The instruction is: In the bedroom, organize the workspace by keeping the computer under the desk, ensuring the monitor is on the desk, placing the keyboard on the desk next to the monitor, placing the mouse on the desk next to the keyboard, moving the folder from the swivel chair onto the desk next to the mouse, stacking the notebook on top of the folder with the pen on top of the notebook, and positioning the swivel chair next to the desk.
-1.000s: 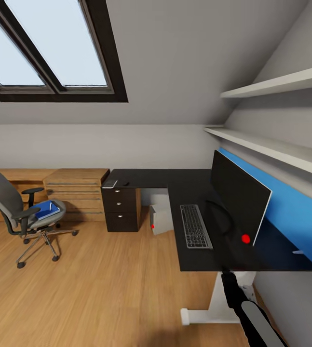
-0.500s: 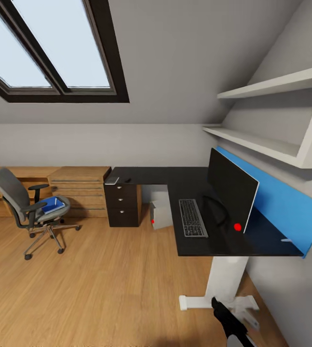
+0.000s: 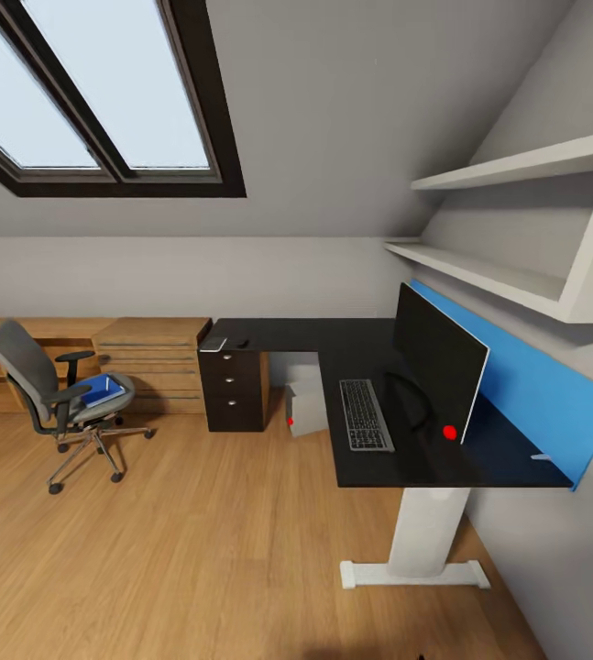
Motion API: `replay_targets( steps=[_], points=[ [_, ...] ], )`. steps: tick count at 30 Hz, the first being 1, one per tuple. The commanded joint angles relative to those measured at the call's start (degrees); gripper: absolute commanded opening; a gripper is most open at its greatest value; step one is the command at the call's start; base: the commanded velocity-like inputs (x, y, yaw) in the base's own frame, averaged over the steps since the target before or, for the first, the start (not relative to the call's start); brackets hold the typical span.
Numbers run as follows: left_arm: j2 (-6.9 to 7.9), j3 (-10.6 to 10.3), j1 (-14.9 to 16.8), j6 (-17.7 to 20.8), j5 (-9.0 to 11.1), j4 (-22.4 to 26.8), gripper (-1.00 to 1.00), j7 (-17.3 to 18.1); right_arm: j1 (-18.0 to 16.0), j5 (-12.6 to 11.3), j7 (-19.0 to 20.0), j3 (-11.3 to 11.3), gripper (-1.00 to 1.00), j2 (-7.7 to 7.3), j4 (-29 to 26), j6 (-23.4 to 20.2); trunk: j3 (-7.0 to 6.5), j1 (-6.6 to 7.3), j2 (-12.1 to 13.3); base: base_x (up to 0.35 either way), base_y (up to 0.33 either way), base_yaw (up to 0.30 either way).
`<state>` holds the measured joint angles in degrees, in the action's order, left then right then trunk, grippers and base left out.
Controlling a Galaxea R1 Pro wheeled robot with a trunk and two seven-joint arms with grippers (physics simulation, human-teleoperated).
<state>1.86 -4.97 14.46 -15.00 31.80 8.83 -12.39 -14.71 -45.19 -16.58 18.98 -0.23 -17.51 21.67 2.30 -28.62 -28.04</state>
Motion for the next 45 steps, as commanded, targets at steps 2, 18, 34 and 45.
replay_targets(
  steps=[2,18,34,45],
  points=[
    [-0.03,-1.4,0.0,0.9,-0.1,-0.5,1.00,-0.3,-0.1,-0.1,-0.3,0.7,1.00,0.10,0.5,1.1,-0.25,0.42,0.7,0.000,0.000,0.000],
    [0.43,-9.2,0.0,2.6,-2.1,-4.8,1.00,-0.2,-0.1,6.6,2.8,7.1,1.00,3.25,1.6,2.7,-2.22,2.83,5.1,0.000,0.000,0.000],
    [0.30,-9.3,0.0,2.3,-2.0,-4.8,1.00,-0.2,-0.1,7.3,3.3,8.5,1.00,4.95,2.7,2.8,-2.22,2.83,5.1,0.186,0.189,0.000],
    [0.00,-9.3,0.0,2.3,-2.1,-4.9,1.00,-0.2,-0.1,7.4,3.4,8.6,1.00,5.15,3.1,2.8,-2.22,2.83,5.1,0.235,0.222,0.097]
  ],
)
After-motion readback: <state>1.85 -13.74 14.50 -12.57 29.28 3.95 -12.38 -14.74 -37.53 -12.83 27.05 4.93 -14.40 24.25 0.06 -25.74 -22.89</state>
